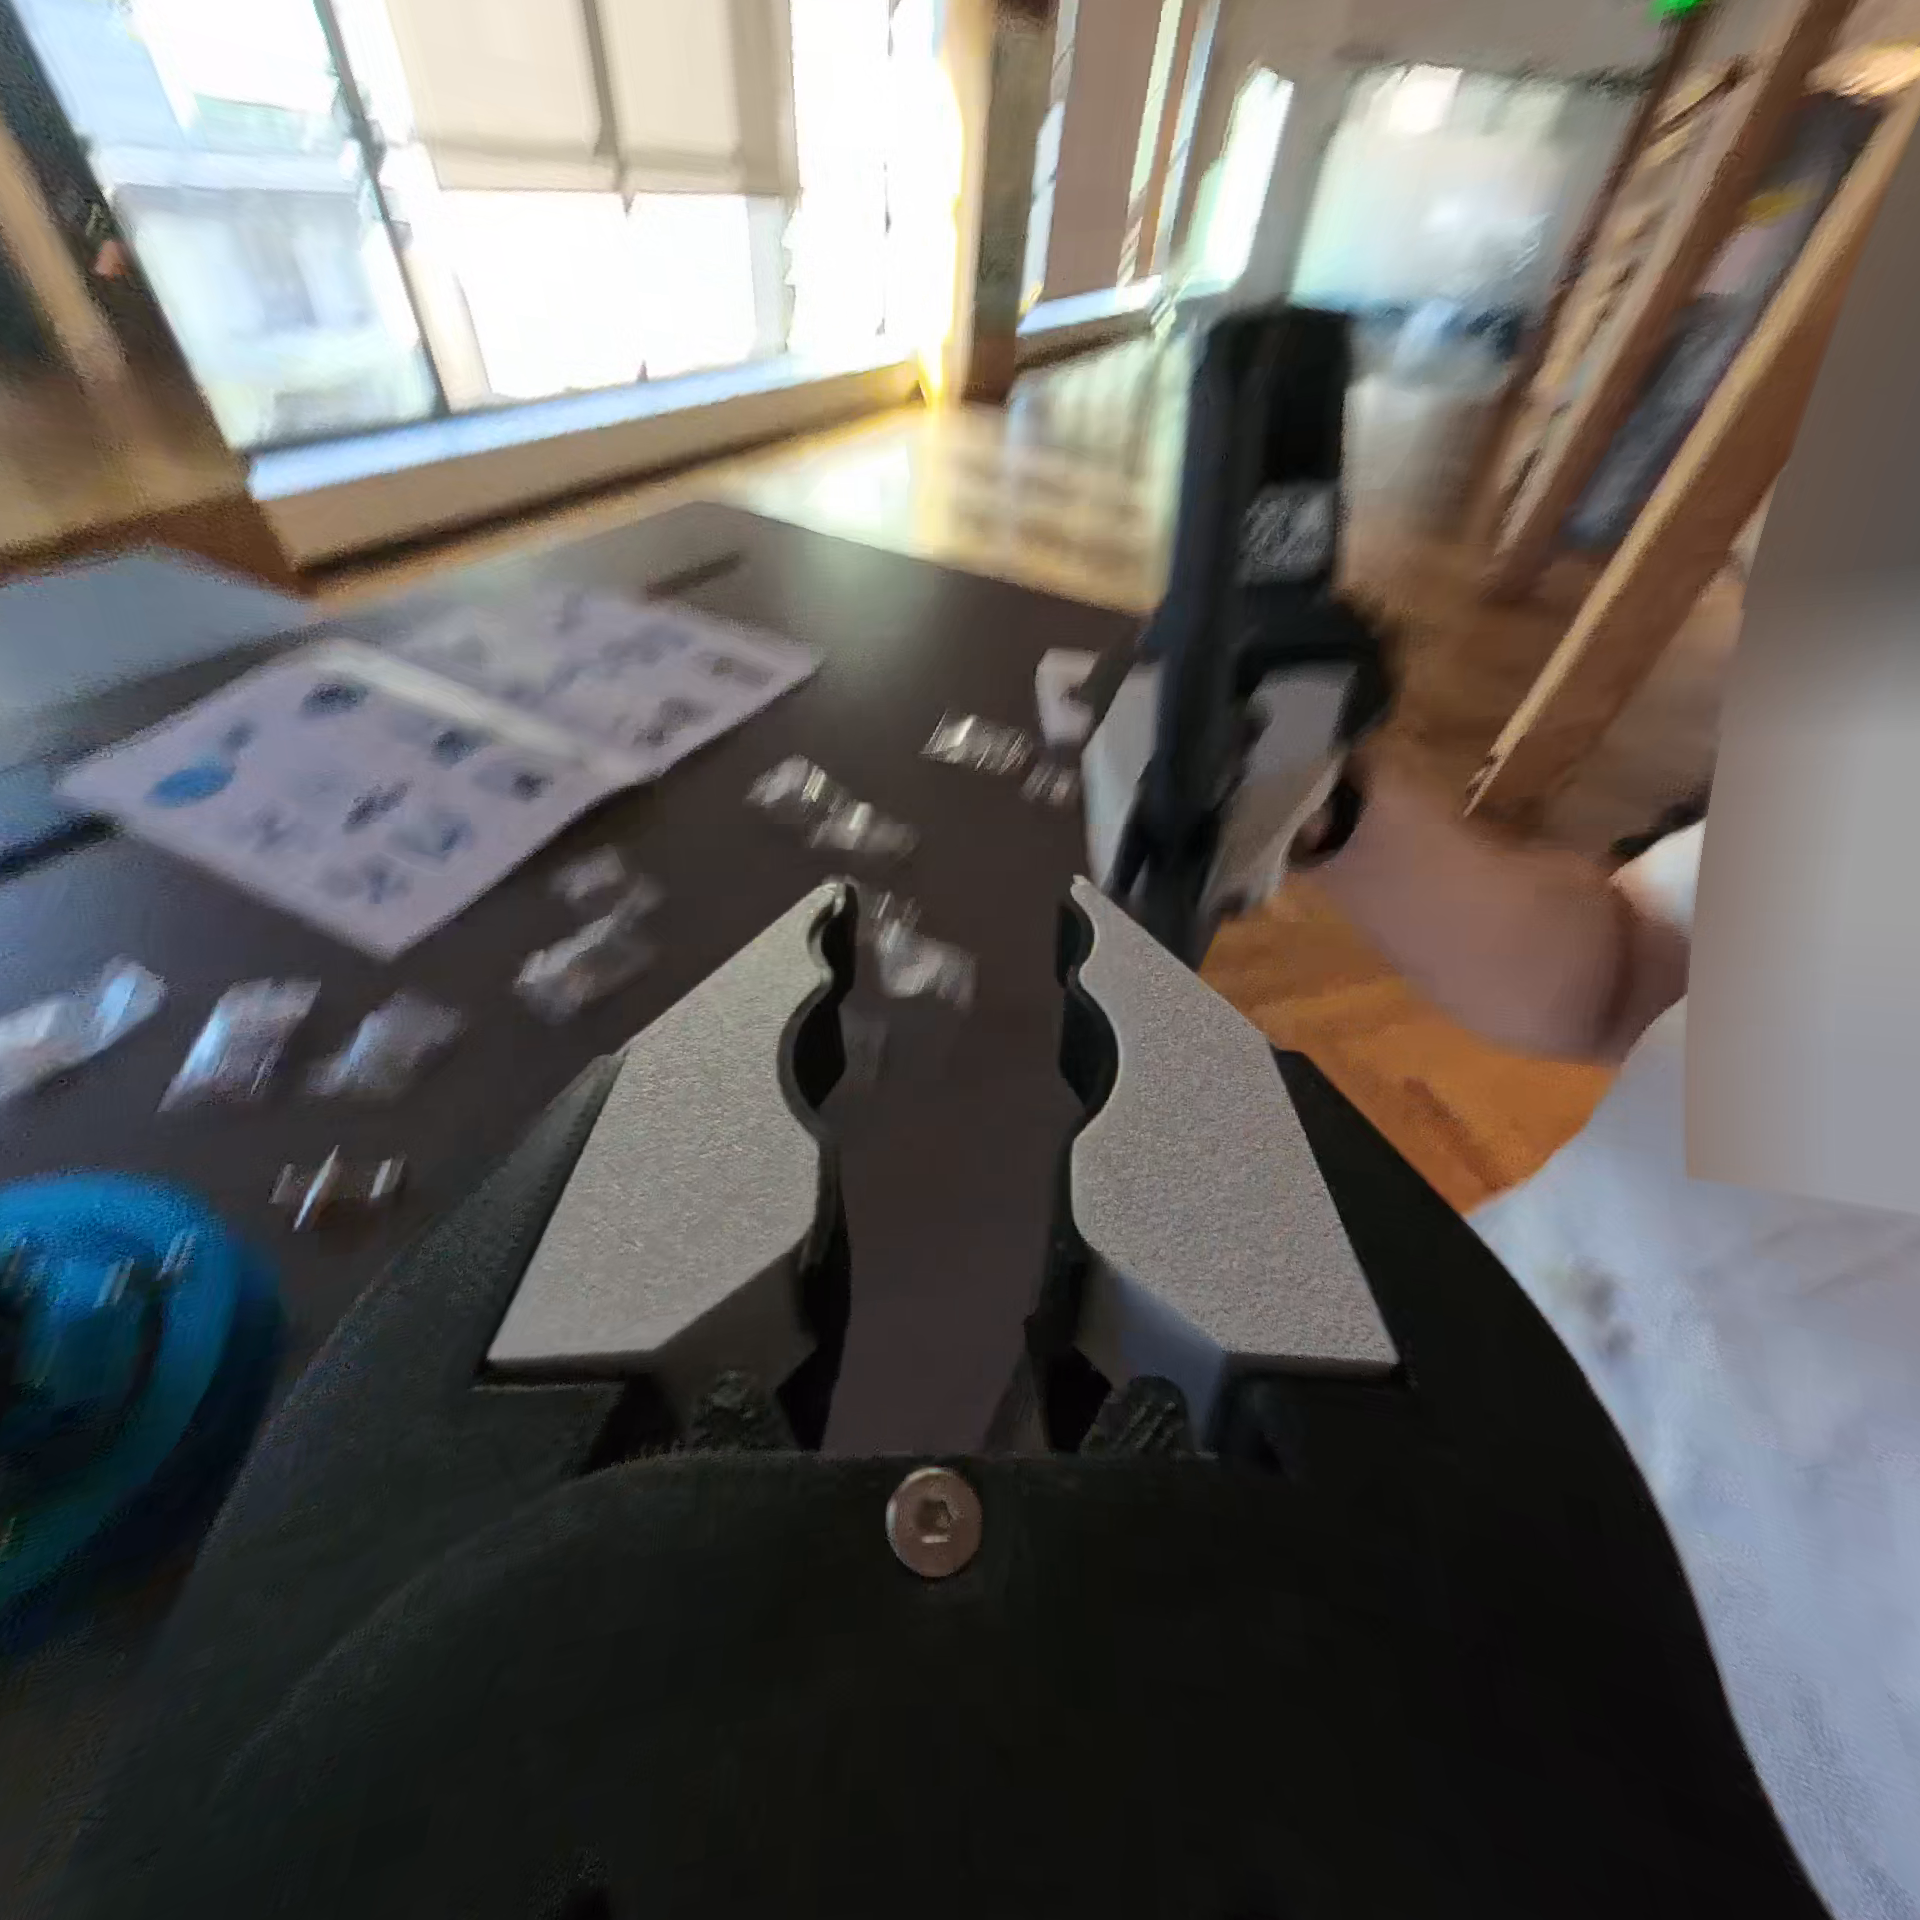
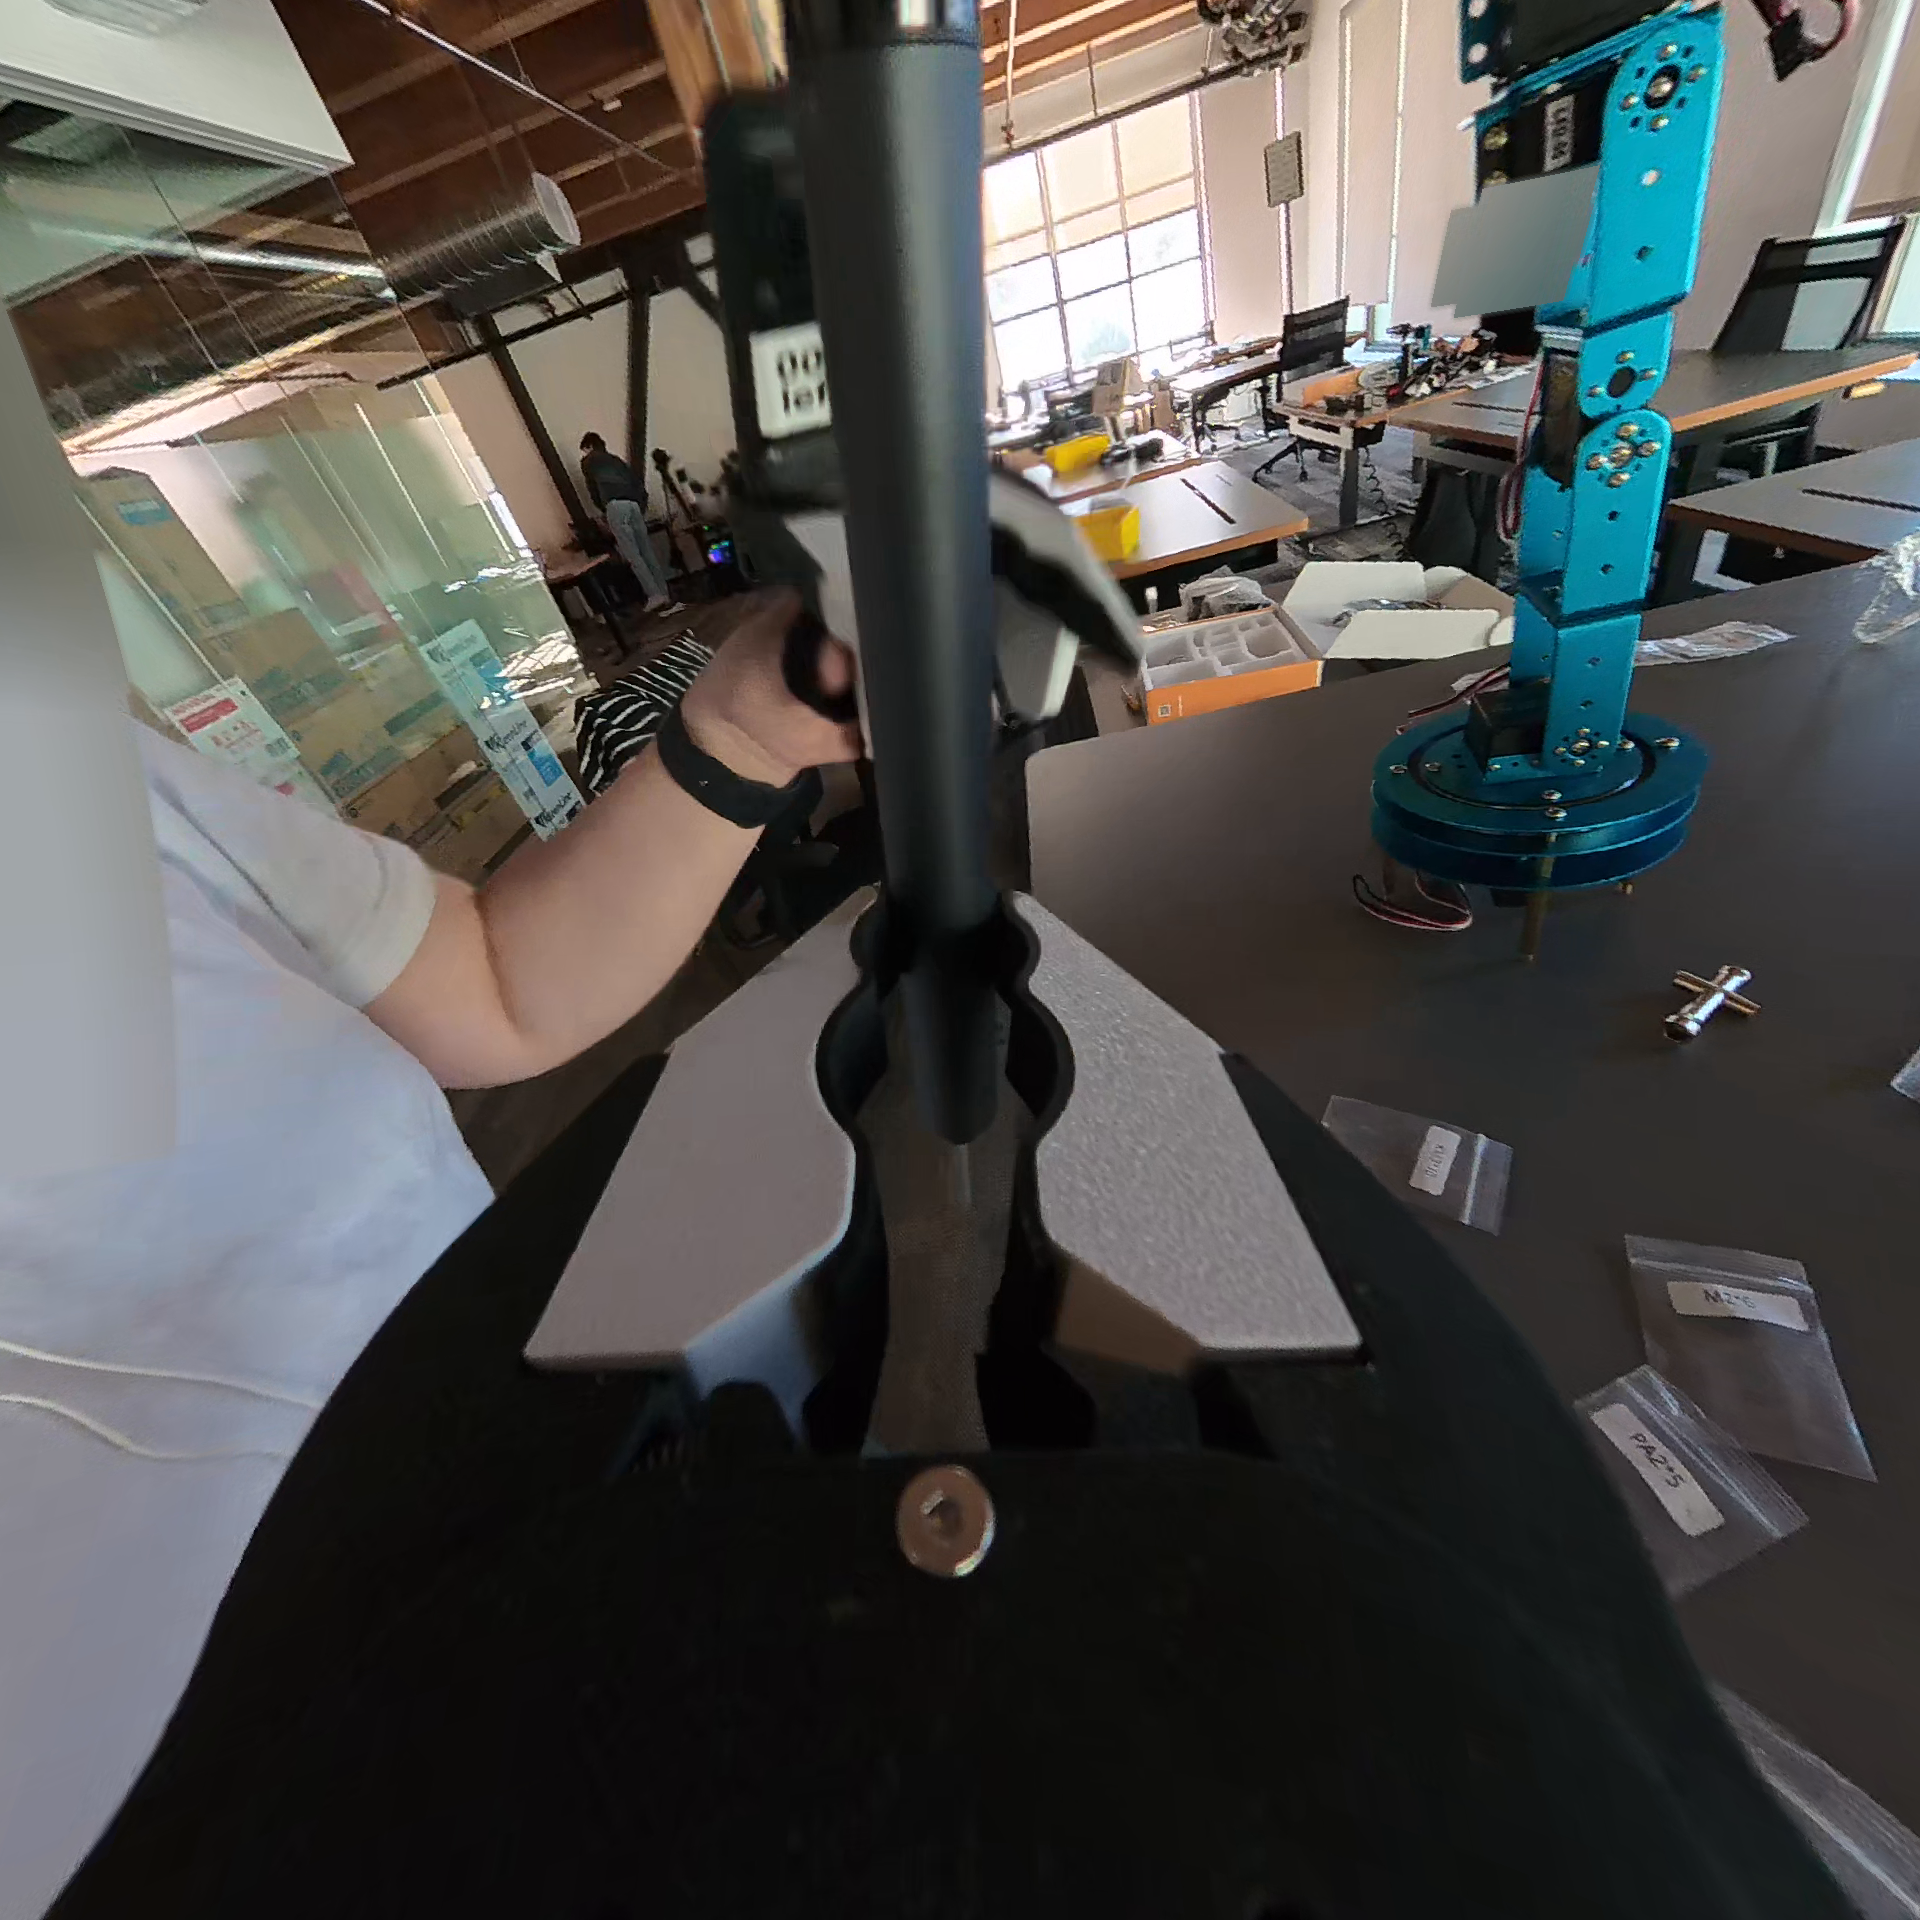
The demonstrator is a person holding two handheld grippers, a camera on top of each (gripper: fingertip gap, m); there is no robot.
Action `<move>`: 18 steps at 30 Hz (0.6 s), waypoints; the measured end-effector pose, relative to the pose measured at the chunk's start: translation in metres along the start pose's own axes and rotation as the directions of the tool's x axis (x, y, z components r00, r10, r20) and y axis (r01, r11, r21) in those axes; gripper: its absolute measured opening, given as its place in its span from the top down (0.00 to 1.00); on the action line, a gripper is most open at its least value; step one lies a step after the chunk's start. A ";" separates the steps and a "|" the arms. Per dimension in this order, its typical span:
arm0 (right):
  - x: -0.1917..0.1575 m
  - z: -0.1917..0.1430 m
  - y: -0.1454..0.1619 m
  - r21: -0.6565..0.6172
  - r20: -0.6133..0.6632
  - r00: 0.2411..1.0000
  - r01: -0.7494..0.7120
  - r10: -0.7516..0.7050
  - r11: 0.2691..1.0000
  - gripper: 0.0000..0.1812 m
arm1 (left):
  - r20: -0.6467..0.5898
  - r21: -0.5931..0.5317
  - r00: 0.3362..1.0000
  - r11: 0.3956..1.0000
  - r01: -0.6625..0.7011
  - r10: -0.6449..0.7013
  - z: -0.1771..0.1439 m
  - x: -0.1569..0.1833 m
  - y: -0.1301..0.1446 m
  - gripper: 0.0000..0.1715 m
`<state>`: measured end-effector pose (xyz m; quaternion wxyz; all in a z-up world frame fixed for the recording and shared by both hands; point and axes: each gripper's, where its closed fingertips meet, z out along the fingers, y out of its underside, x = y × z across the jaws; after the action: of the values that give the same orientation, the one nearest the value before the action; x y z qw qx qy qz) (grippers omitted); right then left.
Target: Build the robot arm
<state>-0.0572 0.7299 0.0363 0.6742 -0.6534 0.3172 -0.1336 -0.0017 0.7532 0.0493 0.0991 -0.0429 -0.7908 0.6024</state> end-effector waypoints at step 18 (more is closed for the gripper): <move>0.025 0.016 0.006 0.003 -0.022 1.000 -0.002 0.002 1.000 0.91 | 0.274 -0.601 0.960 0.789 0.129 0.051 -0.035 -0.086 0.217 0.91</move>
<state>-0.0302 0.7288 0.0233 0.6718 -0.6505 0.3251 -0.1407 0.0785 0.8293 -0.1590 -0.0186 0.0279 -0.9498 0.3112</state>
